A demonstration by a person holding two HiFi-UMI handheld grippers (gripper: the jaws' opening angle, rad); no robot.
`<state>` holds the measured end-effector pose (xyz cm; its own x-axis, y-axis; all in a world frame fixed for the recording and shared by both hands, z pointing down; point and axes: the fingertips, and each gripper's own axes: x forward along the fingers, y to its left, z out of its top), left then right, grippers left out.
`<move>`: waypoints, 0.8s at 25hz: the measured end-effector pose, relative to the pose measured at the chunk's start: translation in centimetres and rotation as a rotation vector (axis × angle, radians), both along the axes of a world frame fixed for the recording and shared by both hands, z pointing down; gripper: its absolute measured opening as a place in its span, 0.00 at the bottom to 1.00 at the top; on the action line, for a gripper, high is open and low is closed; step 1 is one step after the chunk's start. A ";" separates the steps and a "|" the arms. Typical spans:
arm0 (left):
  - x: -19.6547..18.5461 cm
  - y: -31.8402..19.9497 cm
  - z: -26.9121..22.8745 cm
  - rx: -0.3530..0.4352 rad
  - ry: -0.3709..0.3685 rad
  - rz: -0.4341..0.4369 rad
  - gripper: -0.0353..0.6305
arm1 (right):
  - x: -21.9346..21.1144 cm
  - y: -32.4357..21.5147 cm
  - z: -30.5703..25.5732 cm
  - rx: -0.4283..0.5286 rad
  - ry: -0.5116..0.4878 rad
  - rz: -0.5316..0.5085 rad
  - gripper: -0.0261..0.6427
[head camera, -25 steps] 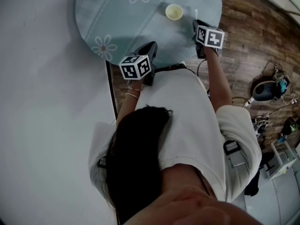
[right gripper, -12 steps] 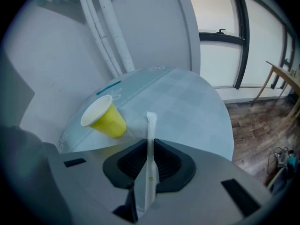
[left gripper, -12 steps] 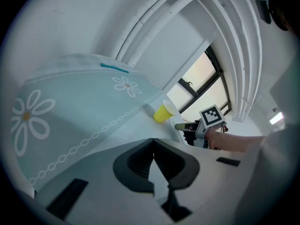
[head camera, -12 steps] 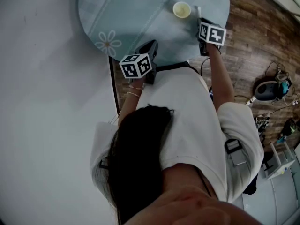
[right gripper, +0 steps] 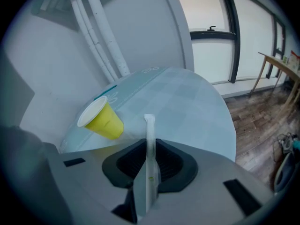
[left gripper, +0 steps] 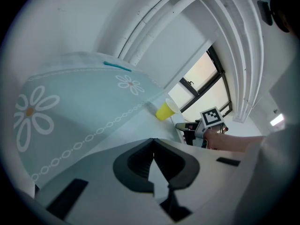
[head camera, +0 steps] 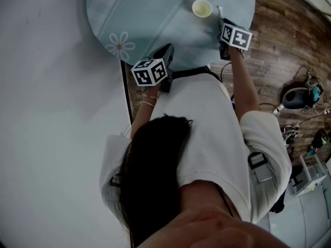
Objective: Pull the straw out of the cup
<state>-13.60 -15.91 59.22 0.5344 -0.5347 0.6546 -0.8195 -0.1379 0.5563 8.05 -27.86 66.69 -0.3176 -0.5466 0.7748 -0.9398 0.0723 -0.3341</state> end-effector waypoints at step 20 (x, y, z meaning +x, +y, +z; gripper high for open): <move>2.6 -1.5 -2.0 0.089 0.067 0.021 0.06 | 2.4 1.0 -10.1 0.284 -0.159 0.037 0.33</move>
<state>-10.99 -17.43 57.21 0.5873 -0.5773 0.5672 -0.7770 -0.2062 0.5948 10.48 -26.88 56.55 -0.3986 -0.7469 0.5322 -0.8810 0.1506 -0.4485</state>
